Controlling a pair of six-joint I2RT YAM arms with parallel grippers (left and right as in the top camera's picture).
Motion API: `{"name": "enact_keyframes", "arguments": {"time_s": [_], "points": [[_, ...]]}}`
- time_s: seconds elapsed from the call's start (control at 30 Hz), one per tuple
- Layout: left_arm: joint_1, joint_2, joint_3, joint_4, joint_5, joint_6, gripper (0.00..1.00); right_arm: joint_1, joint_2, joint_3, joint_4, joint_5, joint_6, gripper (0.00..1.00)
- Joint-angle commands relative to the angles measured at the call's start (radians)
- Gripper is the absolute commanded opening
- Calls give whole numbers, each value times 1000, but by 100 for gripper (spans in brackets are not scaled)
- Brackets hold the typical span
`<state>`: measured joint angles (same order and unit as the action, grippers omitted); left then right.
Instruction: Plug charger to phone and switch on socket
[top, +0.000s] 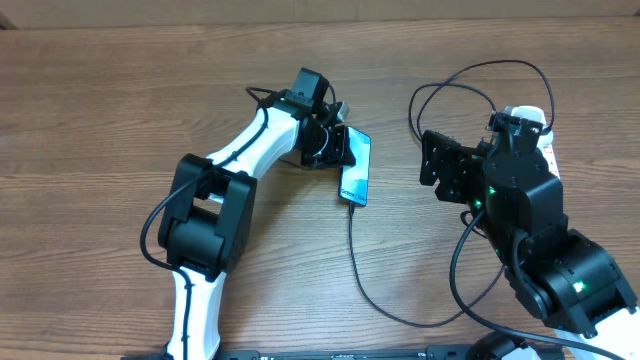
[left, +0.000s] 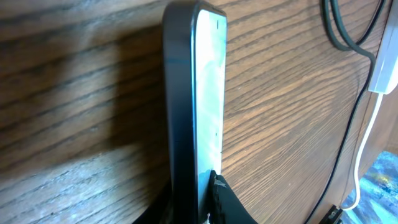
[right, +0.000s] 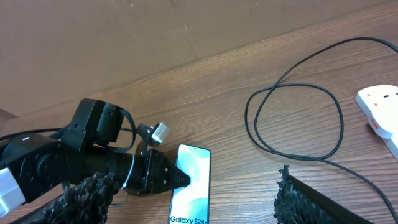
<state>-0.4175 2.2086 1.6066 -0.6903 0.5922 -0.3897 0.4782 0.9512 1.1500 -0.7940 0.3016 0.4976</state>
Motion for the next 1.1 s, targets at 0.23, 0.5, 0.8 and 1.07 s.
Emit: {"name": "enact_keyframes", "arguments": {"time_s": [0.23, 0.5, 0.8, 1.07], "points": [[-2, -5, -65, -12, -72, -18, 32, -3, -2, 12, 6, -1, 4, 86], [-2, -5, -65, -12, -80, -18, 47, -3, -2, 12, 6, -1, 4, 86], [-2, -5, -65, -21, -106, -16, 43, -3, -2, 12, 4, -1, 4, 89], [111, -59, 34, -221, -197, 52, 91, -3, 61, -4, -47, 97, -1, 100]]}}
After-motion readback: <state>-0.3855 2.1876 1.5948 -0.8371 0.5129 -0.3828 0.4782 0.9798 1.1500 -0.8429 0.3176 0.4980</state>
